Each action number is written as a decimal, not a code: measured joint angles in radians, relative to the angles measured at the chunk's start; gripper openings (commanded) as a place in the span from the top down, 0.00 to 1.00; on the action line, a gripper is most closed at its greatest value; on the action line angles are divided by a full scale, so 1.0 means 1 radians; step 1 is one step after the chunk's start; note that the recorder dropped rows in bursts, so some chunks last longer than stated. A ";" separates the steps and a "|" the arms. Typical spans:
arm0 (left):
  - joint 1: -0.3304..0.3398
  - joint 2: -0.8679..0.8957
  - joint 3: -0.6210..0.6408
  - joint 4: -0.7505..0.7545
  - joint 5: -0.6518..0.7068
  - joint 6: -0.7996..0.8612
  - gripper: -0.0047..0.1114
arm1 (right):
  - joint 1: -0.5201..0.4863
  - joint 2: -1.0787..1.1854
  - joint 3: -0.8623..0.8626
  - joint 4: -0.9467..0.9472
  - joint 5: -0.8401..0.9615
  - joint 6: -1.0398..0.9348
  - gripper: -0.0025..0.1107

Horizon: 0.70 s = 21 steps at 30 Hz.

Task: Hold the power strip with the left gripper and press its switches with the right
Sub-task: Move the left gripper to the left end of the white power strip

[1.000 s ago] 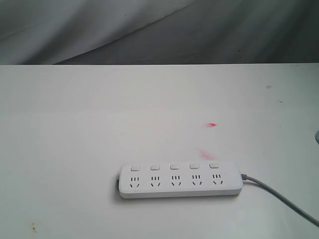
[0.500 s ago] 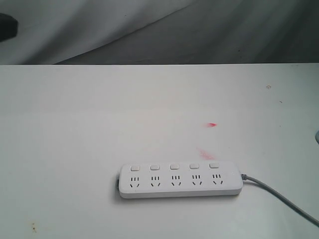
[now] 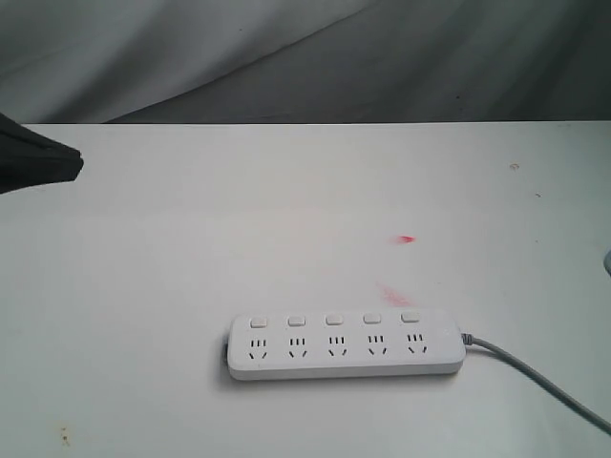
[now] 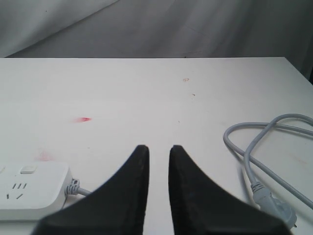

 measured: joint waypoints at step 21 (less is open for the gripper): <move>0.020 0.039 0.000 0.113 0.173 0.124 0.96 | 0.000 0.000 0.000 0.000 0.000 0.000 0.85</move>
